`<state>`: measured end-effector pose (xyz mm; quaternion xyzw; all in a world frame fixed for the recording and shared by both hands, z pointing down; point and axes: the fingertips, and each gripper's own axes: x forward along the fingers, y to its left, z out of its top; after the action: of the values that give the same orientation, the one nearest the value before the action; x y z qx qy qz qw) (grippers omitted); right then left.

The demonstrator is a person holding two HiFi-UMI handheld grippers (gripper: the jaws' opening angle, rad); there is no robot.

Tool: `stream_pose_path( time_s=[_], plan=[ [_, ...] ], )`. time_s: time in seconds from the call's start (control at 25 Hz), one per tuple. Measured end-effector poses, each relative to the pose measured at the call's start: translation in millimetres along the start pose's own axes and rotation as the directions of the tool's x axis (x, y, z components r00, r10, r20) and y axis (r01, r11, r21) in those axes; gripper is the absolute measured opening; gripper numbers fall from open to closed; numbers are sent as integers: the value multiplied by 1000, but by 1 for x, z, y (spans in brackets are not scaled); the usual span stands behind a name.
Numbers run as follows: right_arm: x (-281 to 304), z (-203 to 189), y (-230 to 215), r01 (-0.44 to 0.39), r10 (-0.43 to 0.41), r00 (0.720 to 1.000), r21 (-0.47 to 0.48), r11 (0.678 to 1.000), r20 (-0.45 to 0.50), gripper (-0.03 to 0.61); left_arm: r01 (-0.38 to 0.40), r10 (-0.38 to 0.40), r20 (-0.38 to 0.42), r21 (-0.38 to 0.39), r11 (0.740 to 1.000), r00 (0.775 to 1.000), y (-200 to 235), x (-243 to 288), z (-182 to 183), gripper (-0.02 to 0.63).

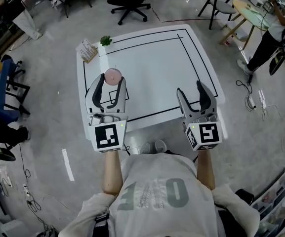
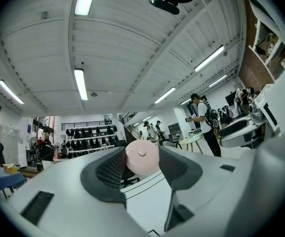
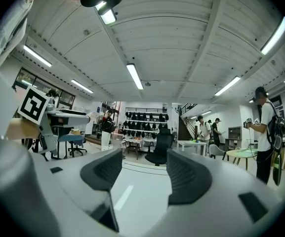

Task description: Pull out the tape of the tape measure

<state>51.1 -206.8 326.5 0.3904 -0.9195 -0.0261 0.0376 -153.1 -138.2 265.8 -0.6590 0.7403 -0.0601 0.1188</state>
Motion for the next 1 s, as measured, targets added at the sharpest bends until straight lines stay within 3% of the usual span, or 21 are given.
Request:
stream_pose_path(
  time_s=[0.32,0.44,0.52,0.6,0.64,0.72,0.8,0.88,1.0],
  plan=[
    [0,1,3,-8,8,1000,-12,1000,-2,296,-4,3,24,55,998,1000,5,-5,8,233],
    [4,8,8,-34,35,999,-43,998,9,296,68,-67,-8,162,984,998,-4,-5,7,233],
    [9,16,17,-75,77,997,-73,995,20,296,139,-128,-59,259,956,990,-15,-6,3,233],
    [14,24,31,-144,149,989,-130,981,26,296,222,-195,-111,341,913,974,-30,-10,-3,233],
    [16,28,41,-191,199,980,-179,965,28,296,278,-244,-135,392,877,960,-40,-14,-6,233],
    [18,34,64,-292,309,951,-299,909,9,296,413,-361,-202,501,761,911,-62,-23,-16,233],
    [13,30,85,-386,394,917,-394,834,-65,295,527,-454,-275,532,663,848,-78,-33,-27,233],
    [9,23,103,-457,442,885,-447,769,-146,278,601,-513,-320,510,615,797,-86,-42,-34,233],
    [7,13,125,-513,489,849,-533,672,-200,245,659,-548,-371,489,571,750,-94,-51,-44,233]
  ],
)
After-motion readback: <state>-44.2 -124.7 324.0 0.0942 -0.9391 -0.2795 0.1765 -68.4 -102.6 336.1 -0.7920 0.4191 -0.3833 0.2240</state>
